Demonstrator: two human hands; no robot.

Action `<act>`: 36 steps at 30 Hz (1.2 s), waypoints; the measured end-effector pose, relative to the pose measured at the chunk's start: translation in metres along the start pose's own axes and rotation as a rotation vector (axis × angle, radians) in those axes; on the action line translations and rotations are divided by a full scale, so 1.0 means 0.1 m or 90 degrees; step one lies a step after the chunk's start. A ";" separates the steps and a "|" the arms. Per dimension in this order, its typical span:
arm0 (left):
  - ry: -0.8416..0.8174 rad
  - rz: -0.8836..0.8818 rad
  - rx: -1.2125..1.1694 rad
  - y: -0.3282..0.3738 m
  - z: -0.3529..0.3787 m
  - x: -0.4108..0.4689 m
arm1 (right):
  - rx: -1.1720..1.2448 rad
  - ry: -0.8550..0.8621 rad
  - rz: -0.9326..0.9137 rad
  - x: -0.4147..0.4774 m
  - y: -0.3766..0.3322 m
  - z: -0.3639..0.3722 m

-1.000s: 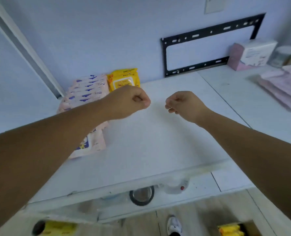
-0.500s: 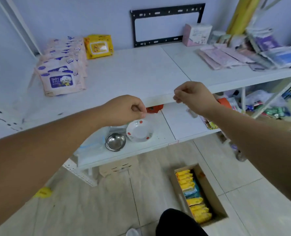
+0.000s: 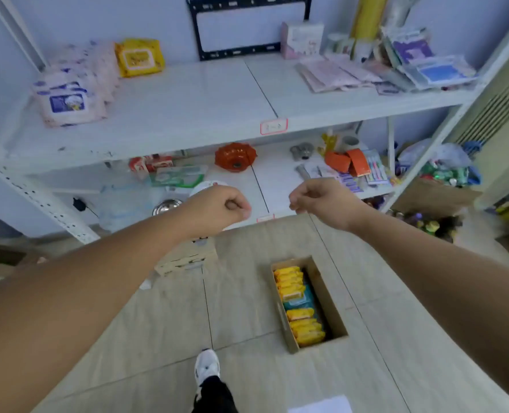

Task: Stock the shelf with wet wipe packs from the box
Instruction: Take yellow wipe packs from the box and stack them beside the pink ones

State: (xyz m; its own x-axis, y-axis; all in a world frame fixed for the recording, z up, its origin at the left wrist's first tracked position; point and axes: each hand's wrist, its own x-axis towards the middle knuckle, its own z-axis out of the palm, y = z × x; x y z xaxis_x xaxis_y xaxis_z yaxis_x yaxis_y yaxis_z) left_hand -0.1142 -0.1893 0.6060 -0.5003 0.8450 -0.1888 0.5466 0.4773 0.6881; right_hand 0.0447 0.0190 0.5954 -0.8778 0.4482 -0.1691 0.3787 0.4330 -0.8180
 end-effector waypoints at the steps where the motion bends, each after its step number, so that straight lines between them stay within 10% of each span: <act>1: -0.020 -0.003 0.005 0.05 0.17 0.00 | 0.005 0.004 0.013 -0.14 0.15 -0.01; 36: -0.309 -0.337 -0.073 -1.94 3.90 2.56 | -0.019 -0.169 0.500 0.55 4.66 0.98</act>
State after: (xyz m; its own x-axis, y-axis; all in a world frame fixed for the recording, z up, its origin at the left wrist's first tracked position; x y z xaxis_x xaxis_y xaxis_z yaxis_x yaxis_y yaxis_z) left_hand -0.0864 0.0281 0.1509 -0.3094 0.5316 -0.7884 0.2269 0.8465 0.4817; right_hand 0.1443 0.1688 0.1512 -0.3924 0.4317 -0.8122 0.9150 0.0931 -0.3926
